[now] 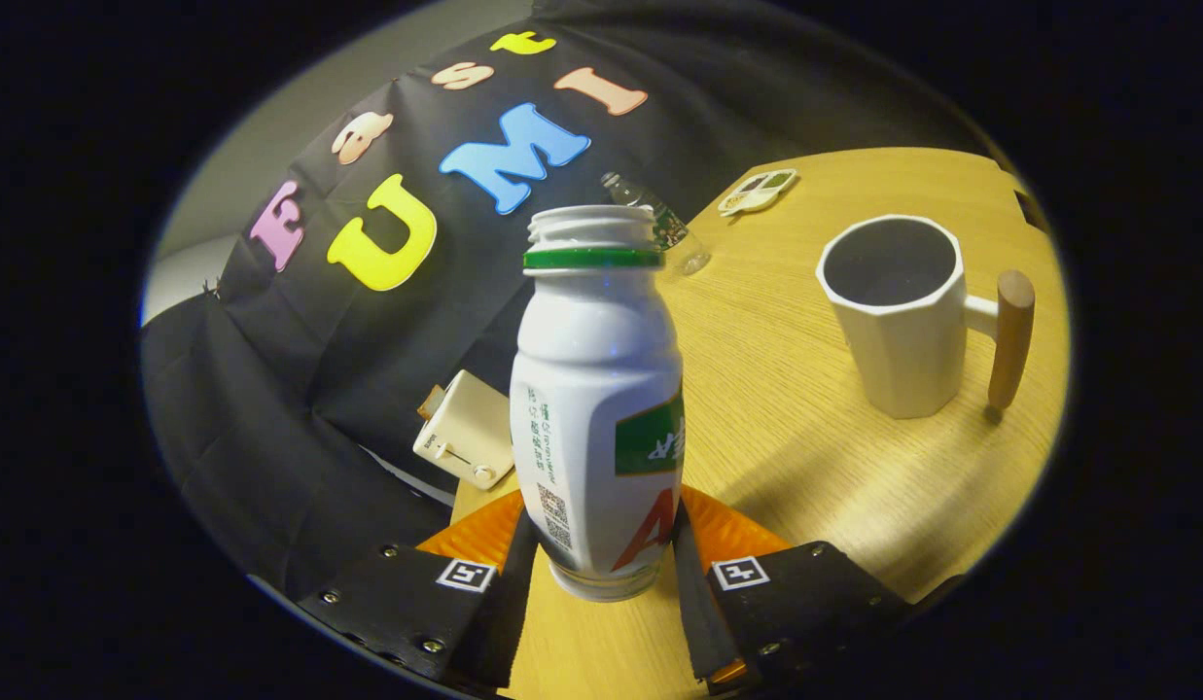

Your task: Take the bottle from table, then pour the juice into the cup, finally place the bottle on the coaster

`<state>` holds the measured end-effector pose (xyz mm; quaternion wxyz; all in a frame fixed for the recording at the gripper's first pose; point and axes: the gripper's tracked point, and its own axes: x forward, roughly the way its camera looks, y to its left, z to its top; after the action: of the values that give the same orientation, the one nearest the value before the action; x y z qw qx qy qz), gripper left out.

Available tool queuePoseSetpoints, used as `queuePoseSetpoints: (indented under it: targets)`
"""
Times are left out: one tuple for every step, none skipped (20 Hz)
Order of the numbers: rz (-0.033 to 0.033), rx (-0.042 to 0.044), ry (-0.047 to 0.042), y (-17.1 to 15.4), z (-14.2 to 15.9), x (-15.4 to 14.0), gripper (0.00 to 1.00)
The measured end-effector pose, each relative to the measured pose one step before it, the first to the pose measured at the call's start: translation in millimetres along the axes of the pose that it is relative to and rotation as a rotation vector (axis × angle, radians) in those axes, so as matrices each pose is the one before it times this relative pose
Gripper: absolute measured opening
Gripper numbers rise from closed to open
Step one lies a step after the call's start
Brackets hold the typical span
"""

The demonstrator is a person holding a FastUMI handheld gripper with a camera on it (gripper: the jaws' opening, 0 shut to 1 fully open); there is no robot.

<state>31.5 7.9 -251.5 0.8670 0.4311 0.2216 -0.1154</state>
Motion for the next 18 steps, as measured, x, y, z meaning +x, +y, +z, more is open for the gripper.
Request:
queuePoseSetpoints:
  targets:
    - [0.00199,0.02694,-0.00287,0.79,2.22,0.49,0.66]
    - [0.00058,0.0229,-0.0022,-1.33,2.2,-2.36,0.66]
    - [-0.00116,0.01324,-0.00336,-0.44,2.05,-1.82,0.66]
    - [0.00005,0.01441,-0.0035,-1.59,3.45,-1.13,0.66]
    - [0.00037,0.01685,-0.00302,-1.85,3.4,-0.22,0.66]
    - [-0.00404,0.01878,0.00059,-2.09,2.55,1.87,0.66]
    - [-0.00556,0.02823,-0.00155,-3.06,2.29,2.24,0.66]
    - [-0.00023,0.02746,-0.00144,-0.67,1.9,0.7,0.66]
    - [-0.00126,0.02802,0.00046,-0.32,0.35,-1.17,0.66]
    - [0.00016,0.02399,0.00517,-0.65,0.17,-0.85,0.66]
    - [0.00195,0.02031,0.00084,-0.12,0.91,-1.01,0.66]
    - [0.00454,0.01643,0.00189,0.55,1.5,-0.75,0.66]
    - [0.0034,0.01809,0.00494,0.78,0.3,0.45,0.66]
    - [0.00566,0.01925,0.00272,0.14,2.0,0.63,0.66]
    - [0.0053,0.02175,0.00207,0.92,1.04,-0.3,0.66]
    - [0.00404,0.02524,0.00022,0.29,2.03,-0.76,0.66]
    - [0.00079,0.02009,0.00155,0.63,0.8,-1.81,0.66]
    - [-0.00229,0.02294,0.00101,-1.09,1.62,0.39,0.66]
